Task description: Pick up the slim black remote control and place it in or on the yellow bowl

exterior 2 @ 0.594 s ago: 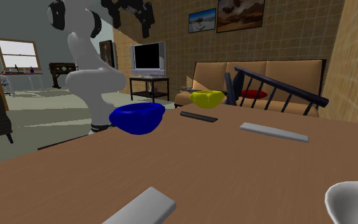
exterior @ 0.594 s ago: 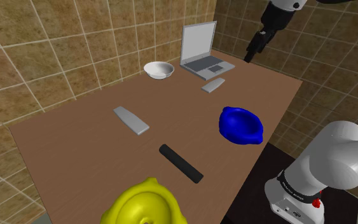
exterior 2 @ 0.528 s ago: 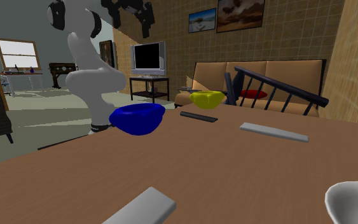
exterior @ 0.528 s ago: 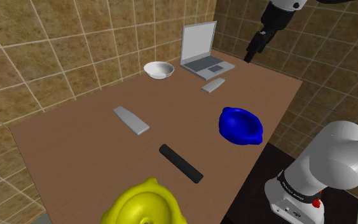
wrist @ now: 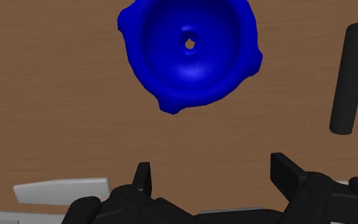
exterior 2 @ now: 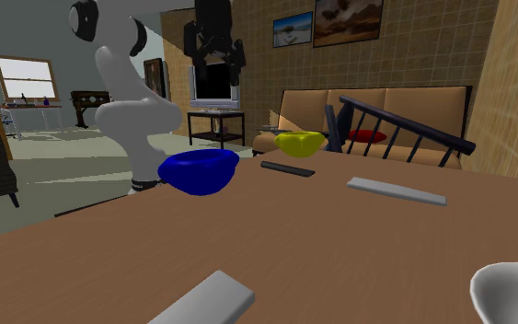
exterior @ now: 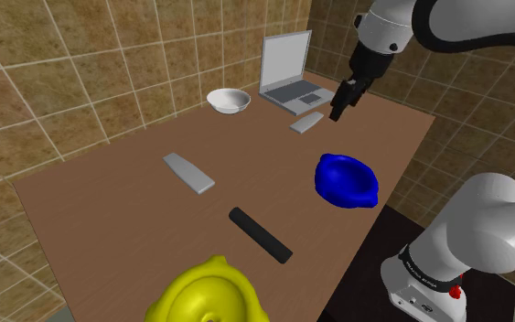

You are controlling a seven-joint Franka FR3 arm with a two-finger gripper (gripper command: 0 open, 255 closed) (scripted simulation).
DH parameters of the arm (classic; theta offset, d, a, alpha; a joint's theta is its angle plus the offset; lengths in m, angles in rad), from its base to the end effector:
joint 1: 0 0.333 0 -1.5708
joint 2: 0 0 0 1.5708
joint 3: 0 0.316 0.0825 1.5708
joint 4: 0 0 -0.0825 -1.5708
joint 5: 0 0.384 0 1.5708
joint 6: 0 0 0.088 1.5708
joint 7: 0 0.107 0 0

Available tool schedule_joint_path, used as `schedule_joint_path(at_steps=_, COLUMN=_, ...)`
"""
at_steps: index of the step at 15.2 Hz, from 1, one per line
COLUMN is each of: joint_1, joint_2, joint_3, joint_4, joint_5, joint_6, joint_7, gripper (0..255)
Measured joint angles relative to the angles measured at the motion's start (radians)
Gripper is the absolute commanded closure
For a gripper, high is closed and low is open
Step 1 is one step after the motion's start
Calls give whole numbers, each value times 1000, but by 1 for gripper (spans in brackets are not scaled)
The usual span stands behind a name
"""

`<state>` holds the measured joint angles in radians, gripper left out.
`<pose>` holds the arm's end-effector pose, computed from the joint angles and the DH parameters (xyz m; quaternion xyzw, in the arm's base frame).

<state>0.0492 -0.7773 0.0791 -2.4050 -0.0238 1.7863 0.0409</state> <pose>0.3263 0.0466 0.5841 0.9955 0.0360 0.0810 0.0336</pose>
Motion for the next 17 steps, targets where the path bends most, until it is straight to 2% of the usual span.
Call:
schedule_joint_path(at_steps=8, joint_1=60, joint_2=66, joint_3=118, joint_4=-119, joint_5=111, joint_6=136, joint_7=147, gripper=0)
schedule_joint_path(at_steps=17, joint_1=132, joint_2=223, joint_3=262, joint_4=-168, joint_5=235, joint_6=305, joint_7=308, gripper=0)
